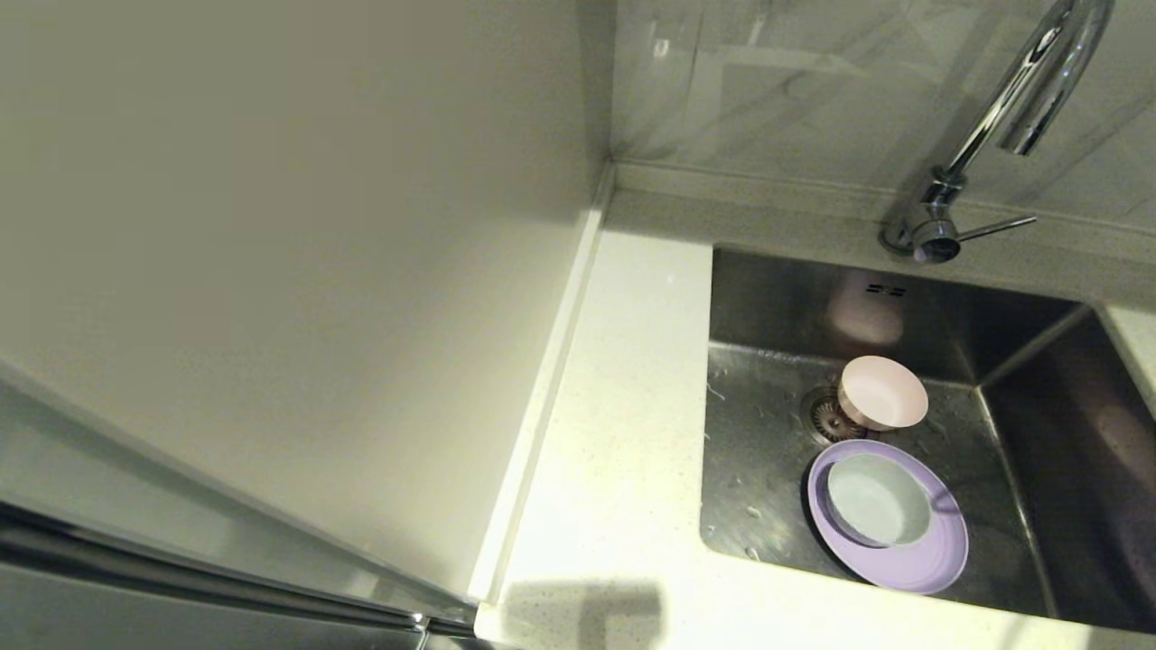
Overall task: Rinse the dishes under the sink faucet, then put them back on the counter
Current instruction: Place the bowl on the table
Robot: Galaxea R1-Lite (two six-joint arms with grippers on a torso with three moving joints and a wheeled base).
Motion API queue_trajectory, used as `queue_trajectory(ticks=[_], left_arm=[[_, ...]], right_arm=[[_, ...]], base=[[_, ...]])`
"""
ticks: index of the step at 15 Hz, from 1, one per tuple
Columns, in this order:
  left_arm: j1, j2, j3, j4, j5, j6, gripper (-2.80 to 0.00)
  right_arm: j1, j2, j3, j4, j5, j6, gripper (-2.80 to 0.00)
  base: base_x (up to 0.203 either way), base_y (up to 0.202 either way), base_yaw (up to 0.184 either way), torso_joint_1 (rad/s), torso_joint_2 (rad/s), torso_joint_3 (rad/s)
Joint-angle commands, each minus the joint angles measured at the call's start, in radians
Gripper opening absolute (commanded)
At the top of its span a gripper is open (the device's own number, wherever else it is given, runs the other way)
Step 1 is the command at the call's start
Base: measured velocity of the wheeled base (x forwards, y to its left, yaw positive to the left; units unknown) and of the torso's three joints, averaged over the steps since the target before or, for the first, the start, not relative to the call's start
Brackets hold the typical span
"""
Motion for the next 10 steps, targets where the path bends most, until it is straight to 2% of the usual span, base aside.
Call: queue_trajectory(ticks=[1,2,3,5,6,7,10], left_arm=[[0.0,0.0,0.003,-0.001,0.0,-0.001,-2.8],[0.0,0.0,0.003,-0.001,0.0,-0.001,-2.8],[0.0,0.0,0.002,-0.001,0.0,-0.001,-2.8],[0.0,0.0,0.003,-0.001,0.0,-0.001,-2.8],[0.0,0.0,0.003,-0.001,0.0,-0.001,-2.8],[0.0,0.0,0.003,-0.001,0.0,-0.001,-2.8],[0.0,0.0,0.003,-0.001,0.0,-0.001,-2.8]], right_arm=[[0.062,0.012,0.04,0.224,-0.344,-0.352,-2.8],[0.087,0.016,0.087,0.243,-0.507,-0.57,-2.8],[0.104,0.019,0.132,0.216,-0.607,-0.757,-2.8],[0.124,0.024,0.187,0.098,-0.744,-1.092,-2.8],[0.129,0.032,0.2,0.068,-0.806,-1.211,-2.8],[0.133,0.053,0.214,0.051,-0.85,-1.282,-2.8],[0.164,0.103,0.247,0.104,-0.86,-1.272,-2.8]], base=[[0.0,0.0,0.0,0.0,0.0,0.0],[0.0,0.0,0.0,0.0,0.0,0.0],[0.0,0.0,0.0,0.0,0.0,0.0],[0.0,0.0,0.0,0.0,0.0,0.0],[0.0,0.0,0.0,0.0,0.0,0.0],[0.0,0.0,0.0,0.0,0.0,0.0],[0.0,0.0,0.0,0.0,0.0,0.0]])
